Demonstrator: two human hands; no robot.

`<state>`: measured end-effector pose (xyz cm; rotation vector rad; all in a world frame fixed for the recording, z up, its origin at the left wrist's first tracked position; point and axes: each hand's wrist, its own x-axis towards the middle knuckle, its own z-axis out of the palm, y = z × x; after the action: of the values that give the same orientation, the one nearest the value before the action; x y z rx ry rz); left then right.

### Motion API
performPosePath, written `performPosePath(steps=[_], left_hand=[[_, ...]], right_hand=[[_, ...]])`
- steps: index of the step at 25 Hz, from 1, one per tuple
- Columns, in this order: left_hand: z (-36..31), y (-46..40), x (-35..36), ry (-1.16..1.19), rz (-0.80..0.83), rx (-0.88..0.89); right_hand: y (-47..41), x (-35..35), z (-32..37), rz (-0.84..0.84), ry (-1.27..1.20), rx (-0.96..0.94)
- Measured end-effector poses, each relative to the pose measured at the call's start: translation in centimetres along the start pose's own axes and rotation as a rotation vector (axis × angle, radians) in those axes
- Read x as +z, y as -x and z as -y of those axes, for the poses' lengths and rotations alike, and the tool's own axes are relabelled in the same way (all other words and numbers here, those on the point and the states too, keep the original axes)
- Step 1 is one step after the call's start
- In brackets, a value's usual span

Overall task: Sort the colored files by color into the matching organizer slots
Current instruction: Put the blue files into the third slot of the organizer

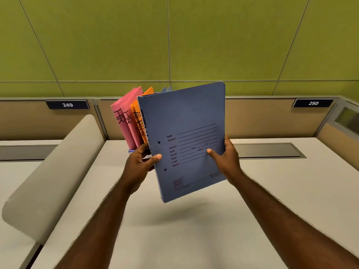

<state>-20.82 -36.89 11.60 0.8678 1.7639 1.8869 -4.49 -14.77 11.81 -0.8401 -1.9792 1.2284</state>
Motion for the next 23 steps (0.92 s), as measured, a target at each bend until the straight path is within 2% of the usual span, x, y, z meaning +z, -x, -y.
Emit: performPosePath(steps=[7, 13, 18, 23], left_hand=[[-2.1, -1.1, -0.5, -0.053, -0.192, 0.140], [-4.2, -3.9, -0.2, -0.207, -0.429, 0.339], [-5.9, -7.0, 0.3, -0.335, -0.539, 0.508], [-6.4, -10.2, 1.2, -0.397, -0.592, 0.573]], right_hand=[[-6.1, 2.8, 5.4, 0.095, 0.061, -0.123], [-13.1, 6.1, 12.0, 0.162, 0.285, -0.351], [-17.8, 8.0, 17.1, 0.225, 0.252, -0.446], [-21.2, 8.4, 19.8, 0.320, 0.099, -0.438]])
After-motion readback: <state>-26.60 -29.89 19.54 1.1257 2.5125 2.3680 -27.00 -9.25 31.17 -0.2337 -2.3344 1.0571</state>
